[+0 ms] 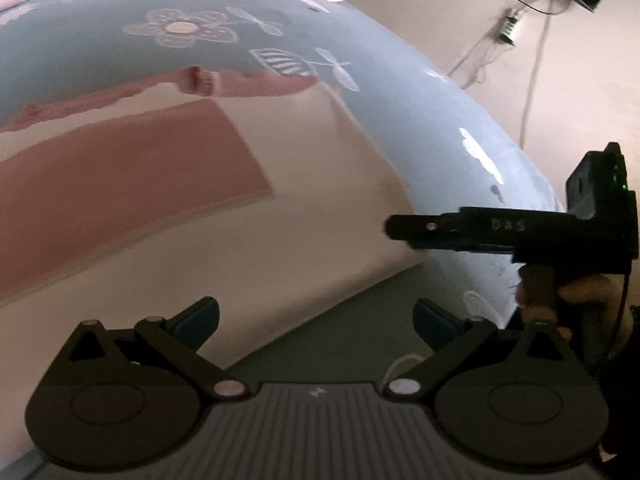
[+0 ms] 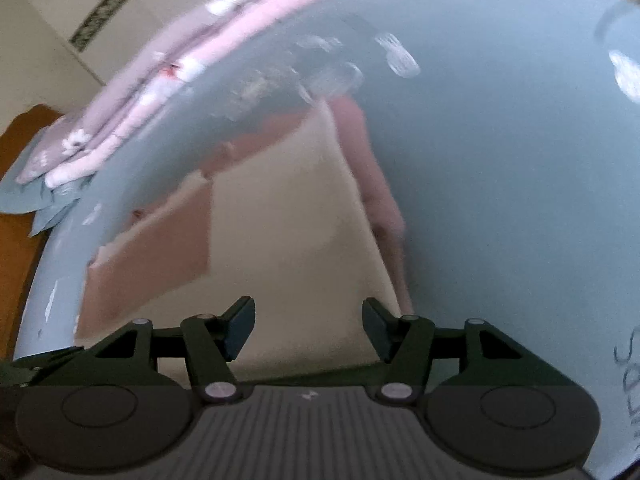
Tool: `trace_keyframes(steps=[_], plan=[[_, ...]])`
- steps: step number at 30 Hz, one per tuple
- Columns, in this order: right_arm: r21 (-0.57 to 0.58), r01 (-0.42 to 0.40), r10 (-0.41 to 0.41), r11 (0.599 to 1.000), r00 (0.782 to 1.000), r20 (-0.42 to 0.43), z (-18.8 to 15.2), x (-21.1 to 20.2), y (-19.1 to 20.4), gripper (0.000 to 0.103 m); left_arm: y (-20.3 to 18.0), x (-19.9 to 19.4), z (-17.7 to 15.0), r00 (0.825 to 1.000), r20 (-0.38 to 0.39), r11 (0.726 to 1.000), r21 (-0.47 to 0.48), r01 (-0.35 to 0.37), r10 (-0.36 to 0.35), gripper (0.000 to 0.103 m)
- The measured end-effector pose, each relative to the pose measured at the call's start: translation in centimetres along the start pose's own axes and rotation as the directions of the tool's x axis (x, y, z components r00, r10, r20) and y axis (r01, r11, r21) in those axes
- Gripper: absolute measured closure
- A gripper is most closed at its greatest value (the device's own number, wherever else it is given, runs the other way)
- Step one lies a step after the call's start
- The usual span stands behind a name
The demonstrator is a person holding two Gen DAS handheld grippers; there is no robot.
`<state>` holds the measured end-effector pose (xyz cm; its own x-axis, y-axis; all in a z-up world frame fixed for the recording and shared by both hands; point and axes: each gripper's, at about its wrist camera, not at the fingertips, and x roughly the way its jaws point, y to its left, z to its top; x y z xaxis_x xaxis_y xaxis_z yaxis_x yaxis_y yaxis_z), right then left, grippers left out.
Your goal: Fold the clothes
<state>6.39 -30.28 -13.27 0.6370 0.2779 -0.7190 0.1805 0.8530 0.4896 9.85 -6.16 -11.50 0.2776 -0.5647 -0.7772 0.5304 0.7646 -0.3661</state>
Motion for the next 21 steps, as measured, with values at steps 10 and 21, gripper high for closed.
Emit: trace_keyframes(steps=[10, 21], plan=[[-0.004, -0.003, 0.003, 1.000, 1.000, -0.010, -0.2, -0.1, -0.2, 0.038, 0.4, 2.3, -0.5, 0.996, -0.032, 0.994, -0.077, 0.078, -0.081, 0.001], [0.025, -0.048, 0.047, 0.999, 0.998, 0.051, 0.7, -3.0, 0.1, 0.038, 3.5, -4.5, -0.8, 0.991, 0.039, 0.975, -0.184, -0.120, 0.130, 0.001]])
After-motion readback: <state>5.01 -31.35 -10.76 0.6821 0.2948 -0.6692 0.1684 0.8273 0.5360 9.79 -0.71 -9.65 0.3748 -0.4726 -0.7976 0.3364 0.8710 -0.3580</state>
